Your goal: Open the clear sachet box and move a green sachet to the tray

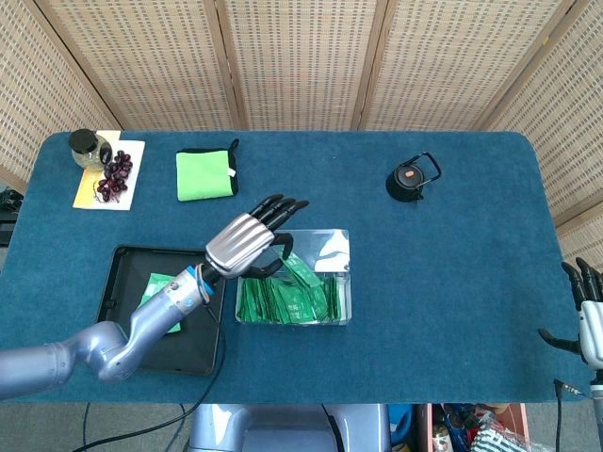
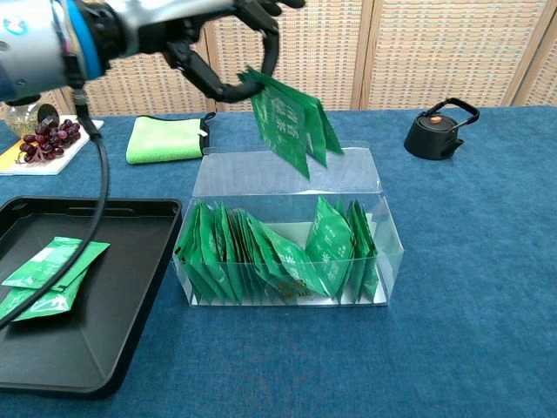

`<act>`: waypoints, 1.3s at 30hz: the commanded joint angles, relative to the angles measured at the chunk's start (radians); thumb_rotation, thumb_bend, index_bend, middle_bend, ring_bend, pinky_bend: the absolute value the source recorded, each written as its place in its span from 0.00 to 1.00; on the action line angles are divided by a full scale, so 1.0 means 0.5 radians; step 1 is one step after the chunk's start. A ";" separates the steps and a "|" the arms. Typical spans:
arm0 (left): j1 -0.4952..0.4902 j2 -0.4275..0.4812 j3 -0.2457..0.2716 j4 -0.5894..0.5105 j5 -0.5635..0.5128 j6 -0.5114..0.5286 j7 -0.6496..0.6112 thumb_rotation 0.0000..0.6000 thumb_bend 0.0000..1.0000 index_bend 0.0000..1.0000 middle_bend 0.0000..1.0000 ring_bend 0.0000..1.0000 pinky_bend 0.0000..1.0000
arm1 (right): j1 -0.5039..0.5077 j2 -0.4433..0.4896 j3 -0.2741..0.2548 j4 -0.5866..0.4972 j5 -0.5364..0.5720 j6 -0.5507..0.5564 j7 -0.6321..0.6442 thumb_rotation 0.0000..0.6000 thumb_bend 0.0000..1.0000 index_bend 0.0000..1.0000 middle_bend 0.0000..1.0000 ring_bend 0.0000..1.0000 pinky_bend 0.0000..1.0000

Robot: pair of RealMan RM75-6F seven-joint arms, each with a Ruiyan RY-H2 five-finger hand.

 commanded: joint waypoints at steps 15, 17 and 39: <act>0.585 0.560 0.413 -0.199 0.036 0.265 -0.178 1.00 0.46 0.67 0.00 0.00 0.00 | 0.016 -0.031 -0.034 -0.035 -0.052 -0.002 -0.092 1.00 0.00 0.00 0.00 0.00 0.00; 0.606 0.579 0.431 -0.203 0.018 0.247 -0.182 1.00 0.46 0.67 0.00 0.00 0.00 | 0.016 -0.032 -0.035 -0.037 -0.053 0.000 -0.097 1.00 0.00 0.00 0.00 0.00 0.00; 0.591 0.485 0.414 -0.086 -0.263 -0.094 -0.084 1.00 0.46 0.28 0.00 0.00 0.00 | 0.018 -0.036 -0.041 -0.038 -0.054 0.000 -0.108 1.00 0.00 0.00 0.00 0.00 0.00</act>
